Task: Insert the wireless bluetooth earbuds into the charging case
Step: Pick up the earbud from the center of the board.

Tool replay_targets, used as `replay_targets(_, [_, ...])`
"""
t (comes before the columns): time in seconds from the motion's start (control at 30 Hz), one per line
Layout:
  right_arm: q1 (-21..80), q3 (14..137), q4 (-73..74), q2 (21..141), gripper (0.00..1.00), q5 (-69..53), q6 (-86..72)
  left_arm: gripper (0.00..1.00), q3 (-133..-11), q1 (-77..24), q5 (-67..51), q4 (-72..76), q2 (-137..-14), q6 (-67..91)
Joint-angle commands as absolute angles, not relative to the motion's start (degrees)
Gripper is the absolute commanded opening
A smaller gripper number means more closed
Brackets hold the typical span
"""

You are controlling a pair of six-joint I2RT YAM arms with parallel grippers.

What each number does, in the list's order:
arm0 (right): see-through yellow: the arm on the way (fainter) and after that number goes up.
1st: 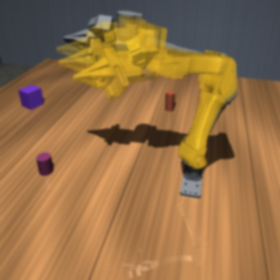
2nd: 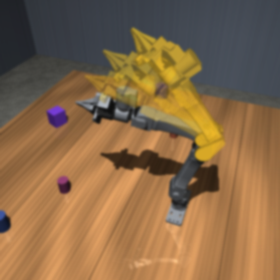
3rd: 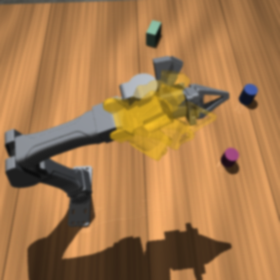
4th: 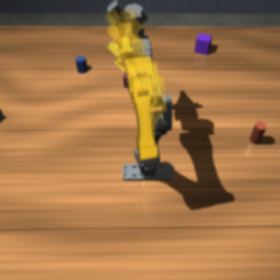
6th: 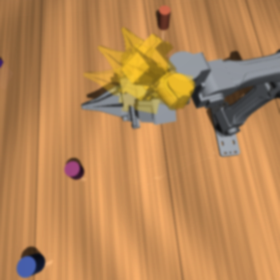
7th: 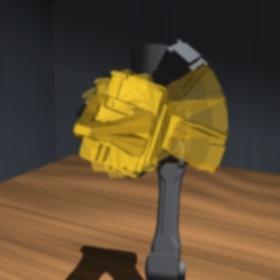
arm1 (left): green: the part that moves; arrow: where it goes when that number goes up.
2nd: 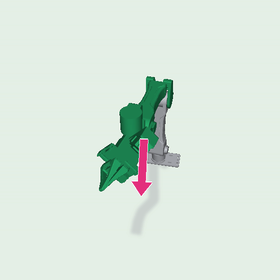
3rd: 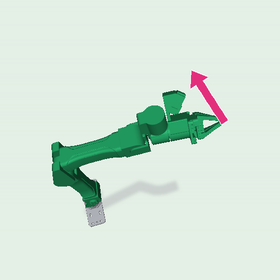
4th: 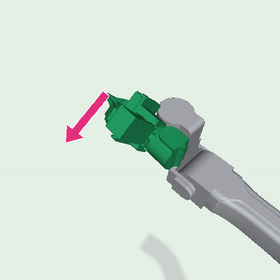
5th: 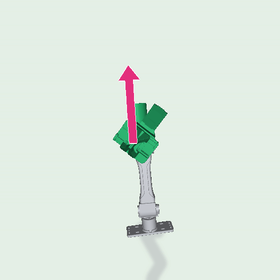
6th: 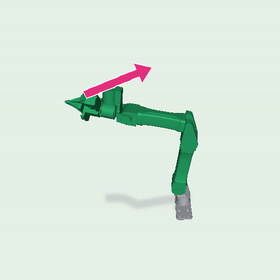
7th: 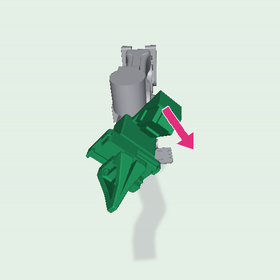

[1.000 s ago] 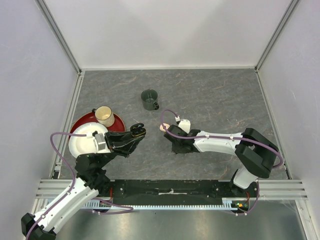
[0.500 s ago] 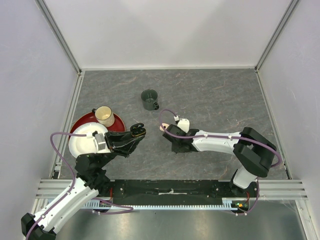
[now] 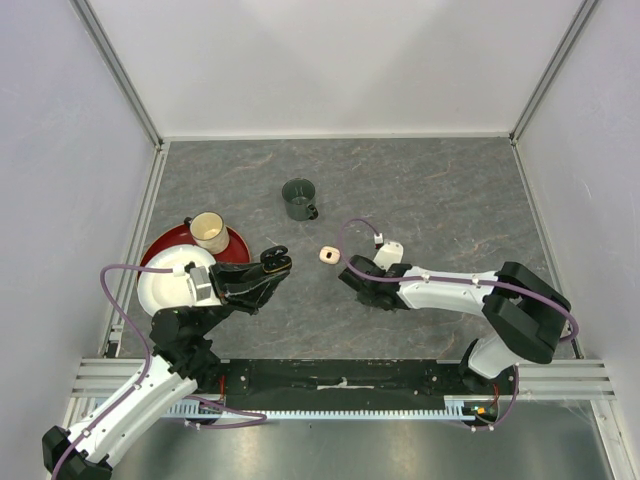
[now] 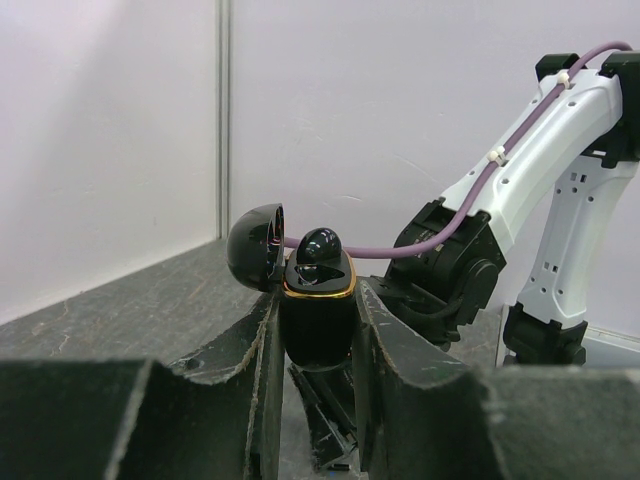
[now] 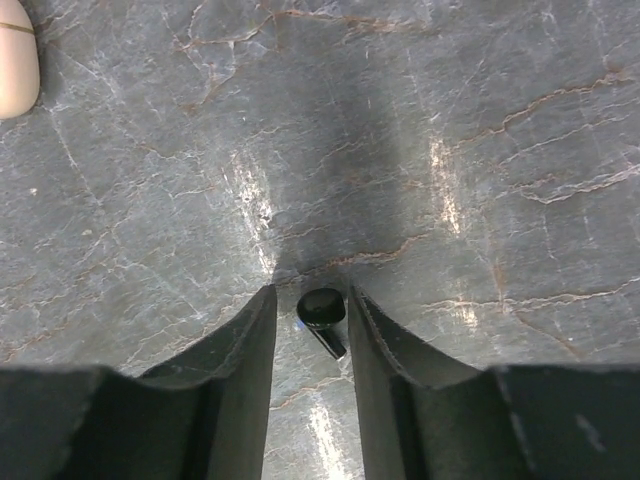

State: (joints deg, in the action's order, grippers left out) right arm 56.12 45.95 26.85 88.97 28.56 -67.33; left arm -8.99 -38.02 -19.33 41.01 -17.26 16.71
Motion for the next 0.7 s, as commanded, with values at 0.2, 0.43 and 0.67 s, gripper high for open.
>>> replay_targets(0.2, [55.90, 48.69, 29.44, 87.72, 0.52, 29.88, -56.89, 0.02, -9.58, -38.14, -18.02, 42.63, -16.79, 16.44])
replay_targets(0.43, [55.28, 48.96, 26.46, 87.45, 0.53, 24.71, -43.62, 0.02, -9.58, -38.14, -18.02, 42.63, -17.67, 16.70])
replay_targets(0.67, [54.84, 49.13, 26.81, 88.77, 0.52, 22.15, -45.09, 0.02, -9.58, -38.14, -18.11, 42.63, -17.67, 16.88])
